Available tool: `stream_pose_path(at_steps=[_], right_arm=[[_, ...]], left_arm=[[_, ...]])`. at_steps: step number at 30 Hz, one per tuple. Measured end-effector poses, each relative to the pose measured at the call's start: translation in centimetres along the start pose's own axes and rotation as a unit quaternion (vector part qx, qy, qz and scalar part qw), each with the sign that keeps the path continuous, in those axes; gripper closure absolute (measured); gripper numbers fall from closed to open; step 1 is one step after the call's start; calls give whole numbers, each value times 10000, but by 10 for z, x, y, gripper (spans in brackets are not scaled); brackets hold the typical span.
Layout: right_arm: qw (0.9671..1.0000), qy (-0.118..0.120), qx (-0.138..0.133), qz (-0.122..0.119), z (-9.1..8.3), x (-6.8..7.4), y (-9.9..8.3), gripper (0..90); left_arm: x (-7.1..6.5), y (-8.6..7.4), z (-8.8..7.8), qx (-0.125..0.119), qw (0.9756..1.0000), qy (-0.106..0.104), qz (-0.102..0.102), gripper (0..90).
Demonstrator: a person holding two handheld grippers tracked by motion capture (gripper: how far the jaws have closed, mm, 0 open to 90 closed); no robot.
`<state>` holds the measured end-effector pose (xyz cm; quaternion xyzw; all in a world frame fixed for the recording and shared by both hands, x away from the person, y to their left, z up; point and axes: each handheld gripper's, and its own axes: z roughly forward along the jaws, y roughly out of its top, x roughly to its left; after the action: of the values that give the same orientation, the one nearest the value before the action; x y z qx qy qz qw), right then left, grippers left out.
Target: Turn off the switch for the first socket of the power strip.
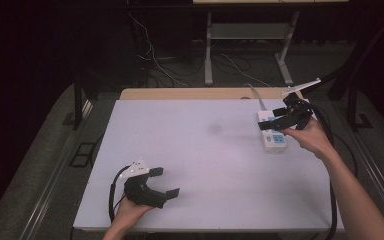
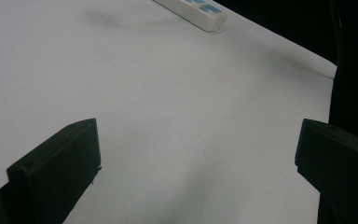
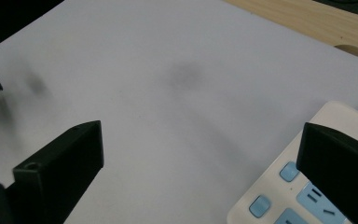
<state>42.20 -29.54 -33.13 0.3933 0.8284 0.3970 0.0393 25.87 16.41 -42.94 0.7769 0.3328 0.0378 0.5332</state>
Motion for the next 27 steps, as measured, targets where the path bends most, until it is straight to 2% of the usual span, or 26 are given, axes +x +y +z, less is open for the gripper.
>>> stream_pose_path(at_steps=[9, 18, 19, 20, 22, 24, 25, 27], right_arm=[[9998, -114, 18, 156, 8, -17, 10, 4], [9986, -164, -160, 476, 16, -36, 10, 4], [9982, -226, -179, 533, 18, -39, 9, 4], [9979, -314, -165, 537, 19, -40, 9, 23], [9977, -375, -193, 538, 20, -43, 8, 152], [9969, -540, -185, 546, 22, -45, 8, 180], [9966, -560, -190, 571, 23, -46, 8, 230], [9960, -615, -217, 605, 25, -49, 8, 273]], left_arm=[[1, 0, 0, 1, 10000, -6, 6, 0], [1, 0, 0, 1, 10000, -9, 5, 0], [1, 0, 0, 3, 10000, -8, 11, 0], [1, 0, 0, 0, 10000, -12, 8, 0], [1, 0, 0, 5, 10000, -9, 18, 0], [1, 0, 0, 3, 10000, -2, 7, 0], [1, 0, 0, 4, 10000, -2, 11, 0], [1, 0, 0, 6, 10000, -1, 15, 0]])
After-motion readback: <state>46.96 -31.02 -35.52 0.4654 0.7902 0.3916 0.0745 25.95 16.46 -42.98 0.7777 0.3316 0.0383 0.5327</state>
